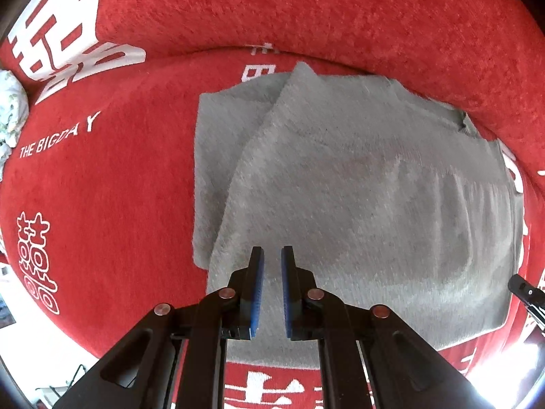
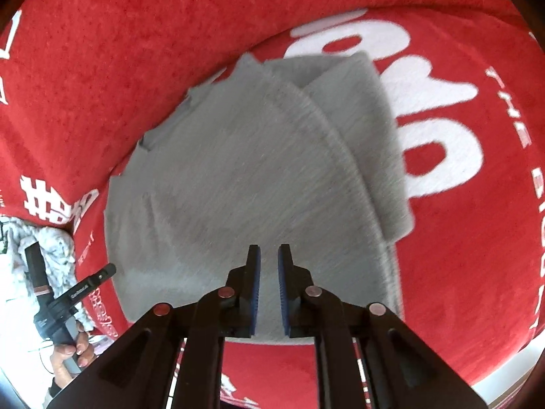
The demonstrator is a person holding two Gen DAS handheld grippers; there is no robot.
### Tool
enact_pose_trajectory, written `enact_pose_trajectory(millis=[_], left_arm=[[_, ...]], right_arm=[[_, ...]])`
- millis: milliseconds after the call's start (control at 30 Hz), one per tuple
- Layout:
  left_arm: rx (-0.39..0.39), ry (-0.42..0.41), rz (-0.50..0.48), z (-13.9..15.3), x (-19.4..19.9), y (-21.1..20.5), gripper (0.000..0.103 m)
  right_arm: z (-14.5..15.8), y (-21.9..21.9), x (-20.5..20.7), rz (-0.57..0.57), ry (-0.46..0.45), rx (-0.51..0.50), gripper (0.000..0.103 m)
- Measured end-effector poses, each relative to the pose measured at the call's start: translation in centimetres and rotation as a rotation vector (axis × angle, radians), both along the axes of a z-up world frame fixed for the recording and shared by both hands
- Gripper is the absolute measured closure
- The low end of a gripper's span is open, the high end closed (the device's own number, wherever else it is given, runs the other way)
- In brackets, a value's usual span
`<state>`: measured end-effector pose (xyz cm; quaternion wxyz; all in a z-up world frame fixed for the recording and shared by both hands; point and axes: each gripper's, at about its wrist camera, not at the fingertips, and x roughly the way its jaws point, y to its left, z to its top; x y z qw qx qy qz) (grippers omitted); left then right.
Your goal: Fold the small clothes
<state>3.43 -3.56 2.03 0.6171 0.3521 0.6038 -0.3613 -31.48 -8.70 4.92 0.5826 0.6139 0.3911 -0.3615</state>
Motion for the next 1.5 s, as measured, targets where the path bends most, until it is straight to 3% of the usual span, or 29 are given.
enact_pose_trajectory(millis=[167, 300, 333, 367, 400, 467, 700, 900, 1267, 1500], left_arm=[[0.044, 0.034, 0.019, -0.5, -0.7, 0.8, 0.093], [0.020, 0.031, 0.049, -0.4, -0.6, 1.6, 0.092], [0.010, 0.036, 0.060, -0.4, -0.4, 1.9, 0.083], [0.008, 0.036, 0.066, -0.5, -0.2, 2.1, 0.036], [0.010, 0.014, 0.077, -0.5, 0.0, 2.4, 0.000], [-0.010, -0.057, 0.063, 0.1, 0.1, 2.8, 0.002], [0.015, -0.078, 0.002, 0.0, 1.4, 3.8, 0.002], [0.015, -0.094, -0.024, -0.1, 4.7, 4.5, 0.002], [-0.026, -0.012, -0.074, 0.1, 9.9, 5.8, 0.002], [-0.035, 0.066, -0.078, -1.1, 11.6, 6.4, 0.002]], right_arm=[[-0.5, 0.9, 0.8, 0.019, -0.024, 0.022, 0.064], [-1.1, 1.2, 1.4, 0.047, -0.038, 0.030, 0.061], [-1.2, 1.3, 1.6, 0.054, -0.036, 0.031, 0.061], [-1.4, 1.5, 1.9, 0.061, -0.033, 0.034, 0.061], [-1.5, 1.6, 2.2, 0.066, -0.033, 0.039, 0.060], [-1.4, 2.1, 2.7, 0.075, -0.034, 0.037, 0.052], [-0.7, 4.2, 6.0, 0.080, -0.036, 0.013, 0.042], [-0.3, 7.2, 10.1, 0.059, -0.033, 0.011, 0.042], [-1.2, 12.0, 18.0, 0.030, -0.124, 0.096, 0.041], [-3.6, 14.7, 17.8, -0.112, -0.264, 0.192, 0.041]])
